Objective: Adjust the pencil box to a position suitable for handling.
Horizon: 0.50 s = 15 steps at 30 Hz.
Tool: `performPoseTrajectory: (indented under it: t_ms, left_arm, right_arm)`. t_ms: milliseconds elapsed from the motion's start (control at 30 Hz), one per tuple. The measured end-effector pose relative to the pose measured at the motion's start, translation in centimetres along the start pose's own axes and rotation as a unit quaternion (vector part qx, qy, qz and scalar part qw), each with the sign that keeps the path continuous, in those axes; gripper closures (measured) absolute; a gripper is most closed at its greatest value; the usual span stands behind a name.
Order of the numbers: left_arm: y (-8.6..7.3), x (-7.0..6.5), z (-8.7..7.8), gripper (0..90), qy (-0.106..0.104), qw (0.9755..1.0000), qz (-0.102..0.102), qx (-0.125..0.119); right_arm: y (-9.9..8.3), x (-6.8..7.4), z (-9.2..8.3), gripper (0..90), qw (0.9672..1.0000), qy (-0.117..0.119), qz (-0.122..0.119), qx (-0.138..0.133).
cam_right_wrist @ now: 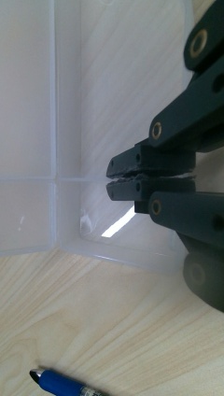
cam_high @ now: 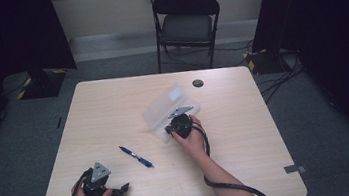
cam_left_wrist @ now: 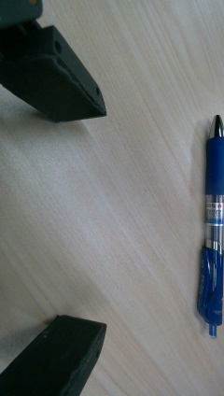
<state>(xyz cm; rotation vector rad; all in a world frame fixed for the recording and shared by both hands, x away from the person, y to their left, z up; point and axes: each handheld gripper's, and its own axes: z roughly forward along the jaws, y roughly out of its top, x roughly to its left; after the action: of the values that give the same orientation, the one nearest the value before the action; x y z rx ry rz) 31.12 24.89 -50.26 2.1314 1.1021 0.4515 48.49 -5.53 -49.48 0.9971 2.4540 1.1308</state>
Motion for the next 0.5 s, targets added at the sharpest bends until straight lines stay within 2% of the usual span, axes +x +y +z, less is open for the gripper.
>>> performPoseTrajectory:
  t_ms: [133,200,233,267,367,433,500]
  left_arm:
    - [0.0,0.0,0.0,0.0,0.000,1.0000,0.000,0.000]
    - [0.0,0.0,0.0,0.0,0.000,1.0000,0.000,0.000]
    - [0.0,0.0,0.0,0.0,0.000,1.0000,0.000,0.000]
    - [0.0,0.0,0.0,0.0,0.000,1.0000,0.000,0.000]
    - [0.0,0.0,0.0,0.0,0.000,1.0000,0.000,0.000]
    - [0.0,0.0,0.0,0.0,0.000,1.0000,0.000,0.000]
    - [0.0,0.0,0.0,0.0,0.000,1.0000,0.000,0.000]
  right_arm:
    - [0.2,0.0,0.2,87.2,1.0000,0.000,-0.004,0.003]
    - [0.2,0.1,0.1,80.9,1.0000,0.007,-0.006,0.002]
    - [0.2,0.1,0.1,74.7,0.9999,0.005,-0.011,-0.002]
    - [0.2,0.1,-0.1,73.6,0.9999,0.002,-0.011,-0.008]
    - [0.1,-0.1,-1.0,66.8,0.9995,0.015,0.001,-0.029]
    - [0.2,-0.2,-1.8,63.2,0.9995,0.012,-0.004,-0.031]
    - [0.1,-0.4,-2.7,63.2,0.9993,0.014,-0.009,-0.034]
